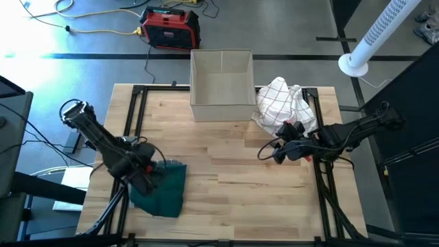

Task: Fold towel
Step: Fold the white patterned kitchen towel

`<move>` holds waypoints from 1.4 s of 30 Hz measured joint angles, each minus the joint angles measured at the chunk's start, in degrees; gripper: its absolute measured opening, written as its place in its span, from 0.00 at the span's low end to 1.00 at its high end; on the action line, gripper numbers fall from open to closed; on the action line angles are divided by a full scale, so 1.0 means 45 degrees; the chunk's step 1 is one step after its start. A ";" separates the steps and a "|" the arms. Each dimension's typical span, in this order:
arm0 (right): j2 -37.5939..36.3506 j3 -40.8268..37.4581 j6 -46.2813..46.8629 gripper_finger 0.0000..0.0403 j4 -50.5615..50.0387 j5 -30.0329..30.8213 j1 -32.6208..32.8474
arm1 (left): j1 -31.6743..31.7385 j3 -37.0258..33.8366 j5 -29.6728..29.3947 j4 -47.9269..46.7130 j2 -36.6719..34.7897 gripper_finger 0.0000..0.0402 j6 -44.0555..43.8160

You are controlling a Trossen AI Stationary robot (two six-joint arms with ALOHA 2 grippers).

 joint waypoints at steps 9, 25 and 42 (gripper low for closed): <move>-0.0013 0.2338 0.0737 0.56 -0.4664 -0.1269 -0.2165 | 0.1995 0.0357 -0.4220 0.2988 -0.0461 0.01 0.6342; 0.0239 -0.0524 -0.3371 0.56 -0.7056 -0.5882 -0.6237 | 0.4755 -0.2922 0.0425 1.1927 -0.0443 0.10 1.6380; 0.4401 -0.2392 -0.7610 0.56 -0.3600 -0.4715 -0.7341 | 0.5224 -0.4505 0.3060 1.5457 -0.0357 0.10 1.6881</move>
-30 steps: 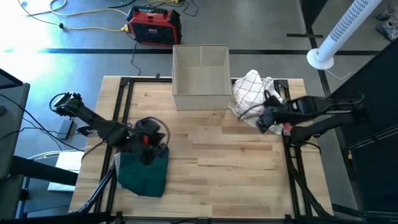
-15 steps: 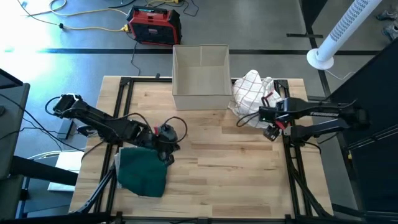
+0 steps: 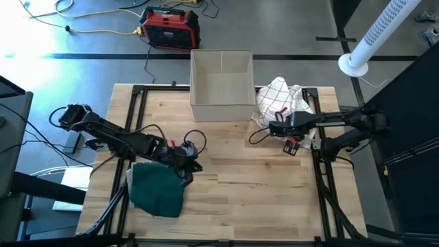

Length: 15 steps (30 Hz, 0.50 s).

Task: Fold towel
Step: Fold the white patterned kitchen towel

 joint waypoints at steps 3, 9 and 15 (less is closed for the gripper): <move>0.1170 0.0000 -0.0414 0.56 0.0499 -0.0310 -0.0254 | 0.0045 0.0000 0.0000 -0.0036 0.0000 0.10 -0.0065; 0.3265 0.0000 -0.0671 0.55 0.0736 -0.0228 -0.1096 | 0.0065 0.0000 -0.0005 -0.0025 0.0000 0.10 -0.0097; 0.3351 0.0075 -0.0282 0.26 0.0508 -0.0100 -0.1331 | 0.0068 0.0000 -0.0213 -0.0017 0.0000 0.10 0.0164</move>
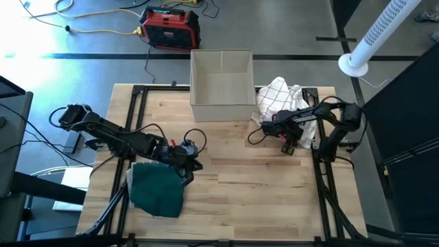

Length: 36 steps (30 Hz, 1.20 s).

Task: Fold towel
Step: Fold the white patterned kitchen towel

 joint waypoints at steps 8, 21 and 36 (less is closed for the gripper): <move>-0.2165 0.0756 0.1420 0.01 -0.2022 -0.0108 0.0636 | -0.0003 0.0000 -0.0704 -0.0006 0.0000 0.10 0.0912; -0.5324 0.7331 0.4711 0.00 -0.5158 -0.5992 0.5193 | 0.1556 0.0000 -0.0386 0.0328 0.0000 0.10 0.1611; -0.1146 1.8287 0.1067 0.00 -0.1458 -0.3822 0.7400 | 0.2460 0.0000 -0.0212 0.1552 0.0000 0.10 0.3100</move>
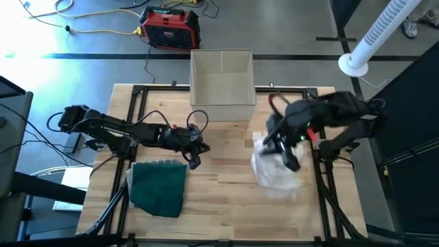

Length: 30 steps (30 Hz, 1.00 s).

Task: Fold towel
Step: Fold the white patterned kitchen towel

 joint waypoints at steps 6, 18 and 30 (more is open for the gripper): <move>-0.0432 0.0665 -0.2500 0.00 0.3365 0.4187 -0.0909 | 0.0044 0.0005 0.0034 0.0525 0.0000 0.10 0.0281; -0.2098 0.0425 -0.0623 0.00 0.0598 0.4662 -0.1570 | 0.0049 0.0005 0.0240 0.0367 0.0000 0.10 0.0078; -0.2632 -0.3244 0.3243 0.00 -0.3791 0.1767 0.0135 | 0.0097 0.0010 0.0241 0.0011 -0.0005 0.10 0.0172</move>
